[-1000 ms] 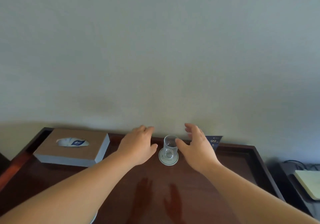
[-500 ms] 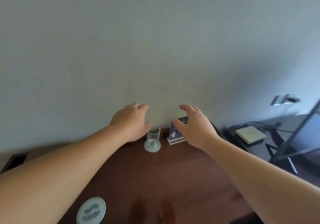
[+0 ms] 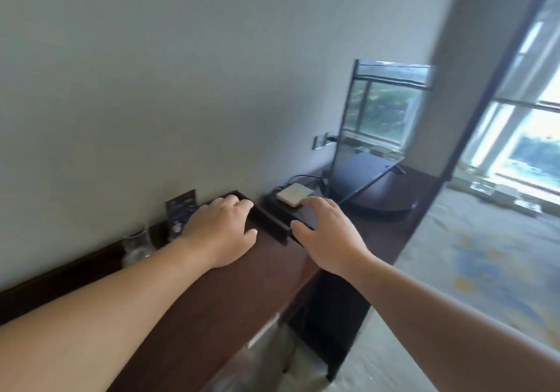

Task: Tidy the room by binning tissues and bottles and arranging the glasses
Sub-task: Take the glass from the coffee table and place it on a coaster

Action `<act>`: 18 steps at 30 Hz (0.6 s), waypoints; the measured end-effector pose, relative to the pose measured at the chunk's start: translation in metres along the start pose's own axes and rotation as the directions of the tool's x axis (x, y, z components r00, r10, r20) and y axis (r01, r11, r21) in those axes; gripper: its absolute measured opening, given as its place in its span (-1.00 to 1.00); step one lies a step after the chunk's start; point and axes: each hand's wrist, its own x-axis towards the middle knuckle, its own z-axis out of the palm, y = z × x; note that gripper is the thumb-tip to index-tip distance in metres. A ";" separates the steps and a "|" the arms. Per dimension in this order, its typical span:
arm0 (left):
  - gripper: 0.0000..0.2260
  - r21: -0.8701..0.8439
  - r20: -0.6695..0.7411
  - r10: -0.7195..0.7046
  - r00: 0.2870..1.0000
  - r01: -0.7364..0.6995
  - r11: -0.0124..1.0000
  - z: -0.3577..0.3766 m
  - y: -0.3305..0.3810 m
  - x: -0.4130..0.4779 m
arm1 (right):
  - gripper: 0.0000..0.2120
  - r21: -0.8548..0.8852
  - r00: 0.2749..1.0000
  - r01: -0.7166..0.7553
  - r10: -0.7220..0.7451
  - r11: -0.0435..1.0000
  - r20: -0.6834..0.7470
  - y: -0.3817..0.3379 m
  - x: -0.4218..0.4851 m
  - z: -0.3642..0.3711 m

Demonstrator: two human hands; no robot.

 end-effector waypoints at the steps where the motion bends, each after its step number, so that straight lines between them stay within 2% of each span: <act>1: -0.56 -0.003 0.002 0.035 0.999 -0.035 0.999 0.003 0.018 0.005 | -0.48 0.001 0.999 -0.029 0.029 1.000 -0.020 0.014 -0.008 -0.011; 10: -0.52 -0.120 0.025 0.296 0.955 -0.292 0.949 0.034 0.206 0.022 | -0.52 0.011 0.958 -0.228 0.226 0.974 -0.176 0.144 -0.087 -0.115; 18: -0.51 -0.168 0.054 0.522 0.851 -0.507 0.845 0.069 0.379 0.013 | -0.54 -0.003 0.866 -0.427 0.408 0.904 -0.290 0.251 -0.181 -0.210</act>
